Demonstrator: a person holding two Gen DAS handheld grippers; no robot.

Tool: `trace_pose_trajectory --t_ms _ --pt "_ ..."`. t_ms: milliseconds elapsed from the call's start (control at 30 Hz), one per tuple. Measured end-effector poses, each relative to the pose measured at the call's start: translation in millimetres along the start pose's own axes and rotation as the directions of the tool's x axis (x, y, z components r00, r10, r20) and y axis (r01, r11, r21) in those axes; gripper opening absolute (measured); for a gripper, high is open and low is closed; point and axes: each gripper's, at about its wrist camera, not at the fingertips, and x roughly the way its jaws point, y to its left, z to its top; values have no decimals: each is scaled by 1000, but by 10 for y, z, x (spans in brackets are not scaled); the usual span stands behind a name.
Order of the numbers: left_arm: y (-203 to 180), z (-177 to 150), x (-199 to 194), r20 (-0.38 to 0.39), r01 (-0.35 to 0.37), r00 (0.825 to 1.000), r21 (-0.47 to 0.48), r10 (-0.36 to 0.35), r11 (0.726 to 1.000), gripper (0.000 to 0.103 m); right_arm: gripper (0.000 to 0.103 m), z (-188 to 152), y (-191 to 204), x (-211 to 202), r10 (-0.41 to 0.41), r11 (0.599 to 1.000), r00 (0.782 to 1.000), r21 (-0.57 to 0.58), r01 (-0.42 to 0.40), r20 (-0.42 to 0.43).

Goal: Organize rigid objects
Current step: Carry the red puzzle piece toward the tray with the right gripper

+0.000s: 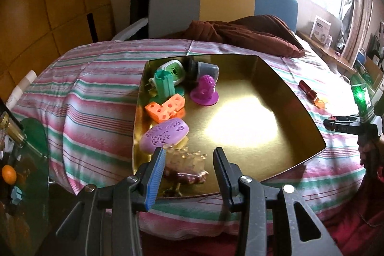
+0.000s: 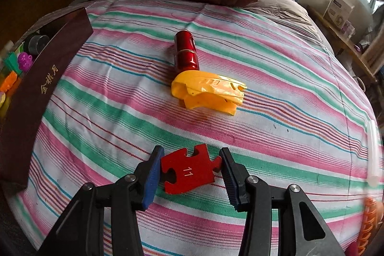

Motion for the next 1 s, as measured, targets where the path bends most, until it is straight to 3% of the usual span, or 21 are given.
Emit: trace_pose_trajectory --t_ms 400,700,833,1000 --pt "126 -31 -35 15 9 1000 -26 -9 1000 42 48 91 146 -43 -102 992 990 63 109 -97" --pt "181 -61 -47 30 -2 1000 -28 3 1000 42 48 29 503 -207 -54 997 992 39 59 -118" --pt "213 -61 -50 32 -11 999 -32 12 999 42 48 149 653 -492 -33 998 999 59 34 -17" --pt "244 -60 -51 36 -20 999 -39 21 999 42 48 382 1067 -929 90 996 987 4 -91 133"
